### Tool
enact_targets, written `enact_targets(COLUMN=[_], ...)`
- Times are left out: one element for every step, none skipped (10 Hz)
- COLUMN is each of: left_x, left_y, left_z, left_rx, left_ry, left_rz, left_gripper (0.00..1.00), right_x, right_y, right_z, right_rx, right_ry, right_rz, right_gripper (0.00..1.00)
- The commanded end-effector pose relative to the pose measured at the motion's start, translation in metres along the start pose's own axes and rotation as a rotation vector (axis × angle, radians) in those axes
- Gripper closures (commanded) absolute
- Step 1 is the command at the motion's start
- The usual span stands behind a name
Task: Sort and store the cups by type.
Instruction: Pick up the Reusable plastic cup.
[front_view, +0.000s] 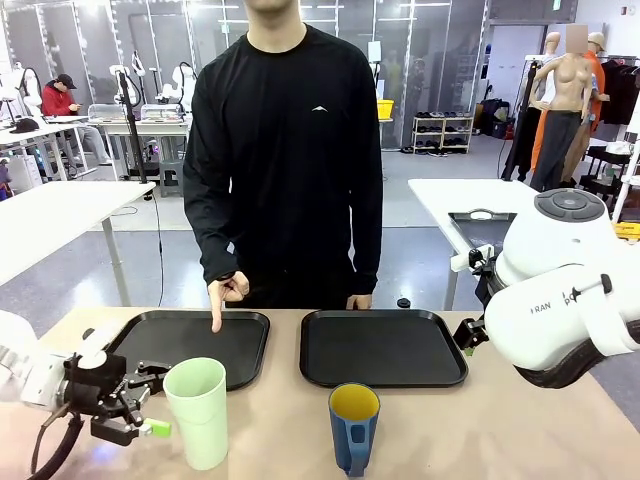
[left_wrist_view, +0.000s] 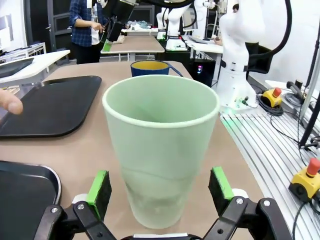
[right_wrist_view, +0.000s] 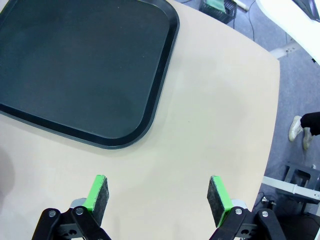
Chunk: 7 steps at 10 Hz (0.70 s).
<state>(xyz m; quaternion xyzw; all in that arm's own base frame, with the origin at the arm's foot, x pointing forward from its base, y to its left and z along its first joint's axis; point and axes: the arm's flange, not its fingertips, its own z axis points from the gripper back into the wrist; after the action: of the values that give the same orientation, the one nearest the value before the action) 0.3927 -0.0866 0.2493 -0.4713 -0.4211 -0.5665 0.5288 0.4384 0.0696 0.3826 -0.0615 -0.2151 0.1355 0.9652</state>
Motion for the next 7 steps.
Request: enact_targets(left_x=[-0.007,-0.007,-0.007,-0.006,-0.007,-0.007,-0.006], left_y=[0.011,0.012,0.013,0.012,0.013,0.011,0.010], left_z=[-0.011,-0.016,-0.020,-0.027,-0.033,-0.038,-0.042], left_rx=[0.027,0.012,-0.004,-0.022,-0.042,-0.062,-0.075], left_ry=[-0.018,-0.021,-0.026,-0.024,-0.027,-0.033,-0.045], left_rz=[-0.038,-0.033,-0.031,-0.034,-0.023,-0.021,-0.008], left_gripper=[0.00,0.00,0.00,0.00,0.00,0.00,0.00], right_x=[0.000,0.000,0.000,0.000,0.000,0.000,0.000], right_y=[-0.001,-0.001,-0.001,-0.001,-0.001,-0.001,-0.001], right_z=[-0.001,-0.001,-0.001,-0.001,-0.001,-0.001,-0.001], right_rx=[0.001,0.001,0.001,0.001,0.001,0.001,0.001], right_ry=[-0.001,-0.001,-0.001,-0.001,-0.001,-0.001,-0.001], right_rz=[-0.003,-0.003,-0.003,-0.003,-0.003,-0.003,-0.003], right_gripper=[0.00,0.00,0.00,0.00,0.00,0.00,0.00])
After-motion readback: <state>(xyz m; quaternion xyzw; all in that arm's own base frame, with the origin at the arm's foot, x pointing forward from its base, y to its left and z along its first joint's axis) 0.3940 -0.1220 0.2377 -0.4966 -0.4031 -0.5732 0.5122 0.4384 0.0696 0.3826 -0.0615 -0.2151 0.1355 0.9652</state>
